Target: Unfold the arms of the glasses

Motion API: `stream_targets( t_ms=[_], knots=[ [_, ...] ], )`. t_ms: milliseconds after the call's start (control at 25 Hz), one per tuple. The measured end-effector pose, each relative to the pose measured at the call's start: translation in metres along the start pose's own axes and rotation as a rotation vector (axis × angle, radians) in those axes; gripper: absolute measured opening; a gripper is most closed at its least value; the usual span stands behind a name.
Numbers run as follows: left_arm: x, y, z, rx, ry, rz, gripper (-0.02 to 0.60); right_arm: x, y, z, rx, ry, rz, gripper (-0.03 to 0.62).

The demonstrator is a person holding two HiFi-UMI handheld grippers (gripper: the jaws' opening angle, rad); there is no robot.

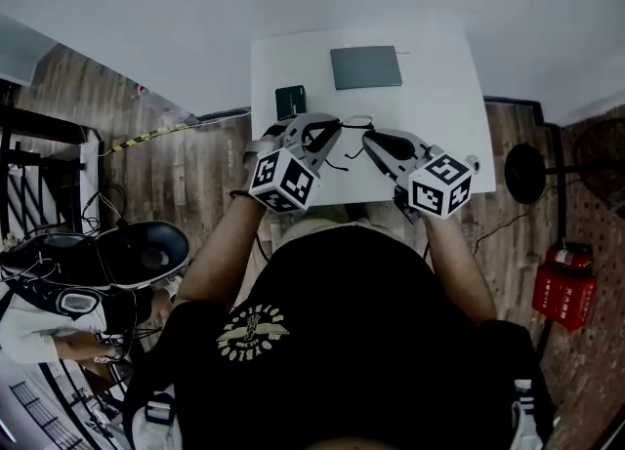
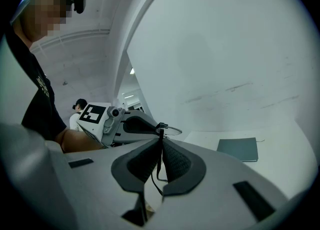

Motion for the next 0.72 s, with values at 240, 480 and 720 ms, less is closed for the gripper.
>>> stream_targets(
  t_ms=[240, 480, 720],
  knots=[
    [-0.001, -0.003, -0.002, 0.037, 0.056, 0.070, 0.021, 0.003, -0.001, -0.007, 0.000, 0.073, -0.014, 0.015],
    [0.003, -0.006, -0.004, 0.051, 0.065, 0.084, 0.021, 0.009, -0.003, -0.008, -0.005, 0.110, -0.001, 0.014],
    [0.003, -0.012, -0.008, 0.063, 0.070, 0.100, 0.021, 0.011, -0.004, -0.009, -0.014, 0.156, 0.003, 0.014]
  ],
)
Point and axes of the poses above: the fingertips, and each gripper's own axes: z forward along the fingers, y to its left, x out of its underside, the point moved 10 cm from there along -z, backward along the fingers, and after that the axes turned 4 degrees about -y, right-handed, at the moved point
